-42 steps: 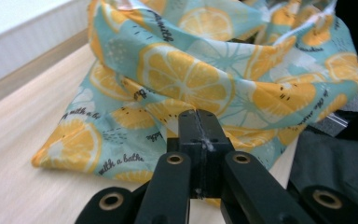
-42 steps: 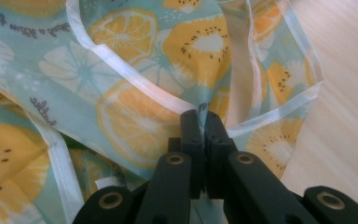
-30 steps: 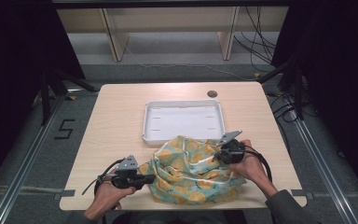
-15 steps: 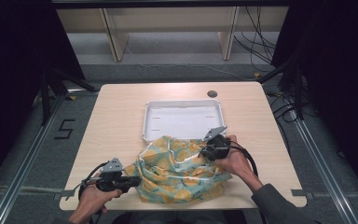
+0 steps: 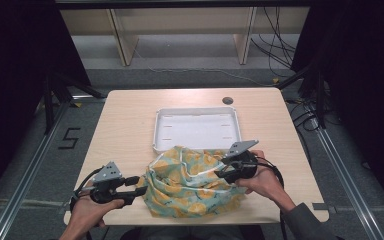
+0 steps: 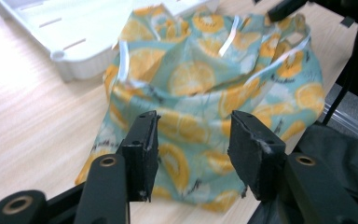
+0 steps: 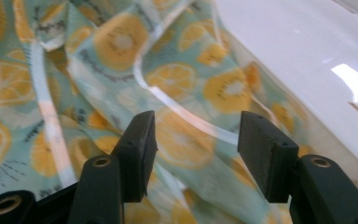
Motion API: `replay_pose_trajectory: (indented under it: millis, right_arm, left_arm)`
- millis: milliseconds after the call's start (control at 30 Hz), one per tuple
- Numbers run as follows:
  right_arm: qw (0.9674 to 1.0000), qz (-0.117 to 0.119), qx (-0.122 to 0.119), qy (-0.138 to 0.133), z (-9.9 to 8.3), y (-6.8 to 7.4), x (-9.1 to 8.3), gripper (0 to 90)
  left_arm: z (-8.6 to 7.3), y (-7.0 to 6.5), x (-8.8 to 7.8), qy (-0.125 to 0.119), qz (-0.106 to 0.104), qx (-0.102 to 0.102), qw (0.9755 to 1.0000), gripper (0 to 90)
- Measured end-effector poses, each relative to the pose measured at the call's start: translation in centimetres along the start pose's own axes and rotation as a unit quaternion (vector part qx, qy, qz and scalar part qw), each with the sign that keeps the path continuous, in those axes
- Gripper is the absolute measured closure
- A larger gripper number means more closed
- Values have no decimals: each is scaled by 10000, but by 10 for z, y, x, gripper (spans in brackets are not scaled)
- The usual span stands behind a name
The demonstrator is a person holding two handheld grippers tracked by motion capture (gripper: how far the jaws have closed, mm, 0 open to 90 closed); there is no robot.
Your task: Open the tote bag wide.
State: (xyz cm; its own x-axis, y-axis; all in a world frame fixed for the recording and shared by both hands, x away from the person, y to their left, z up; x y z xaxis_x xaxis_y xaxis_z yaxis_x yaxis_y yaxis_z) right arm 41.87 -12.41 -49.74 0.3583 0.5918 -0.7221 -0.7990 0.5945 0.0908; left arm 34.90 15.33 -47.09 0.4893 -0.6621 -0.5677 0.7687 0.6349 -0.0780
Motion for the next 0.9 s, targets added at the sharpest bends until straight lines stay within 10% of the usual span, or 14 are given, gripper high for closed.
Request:
replay_pose_trajectory:
  millis: [433, 567, 733, 900]
  right_arm:
    - [9959, 628, -505, 403, 12, 44, 36, 442]
    - [9939, 733, -640, 509, 11, 48, 45, 494]
    - [9915, 887, -684, 666, 6, 49, 52, 767]
    - [9950, 447, -626, 641, 13, 31, 53, 900]
  left_arm:
    - [23, -32, 63, 314, -681, 406, 9964, 373]
    - [8, -31, 88, 796, -893, 602, 9910, 366]
    - [-4, -37, 94, 1004, -963, 1063, 9845, 743]
    - [-11, -45, 84, 1263, -1084, 1754, 9703, 893]
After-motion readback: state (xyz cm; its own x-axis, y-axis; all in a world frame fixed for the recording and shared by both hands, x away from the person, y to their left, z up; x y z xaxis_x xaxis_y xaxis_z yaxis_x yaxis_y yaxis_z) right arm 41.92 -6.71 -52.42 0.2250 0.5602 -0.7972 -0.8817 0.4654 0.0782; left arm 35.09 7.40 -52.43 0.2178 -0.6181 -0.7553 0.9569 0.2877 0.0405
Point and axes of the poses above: each handheld gripper's, and its own axes: x roughly forward along the jaws, z roughly out of its top, y roughly to its left, the point moved 8 cm from there along x, roughly forward along the jaws, and after that the axes turned 6 degrees about x, right-handed, at the moved point
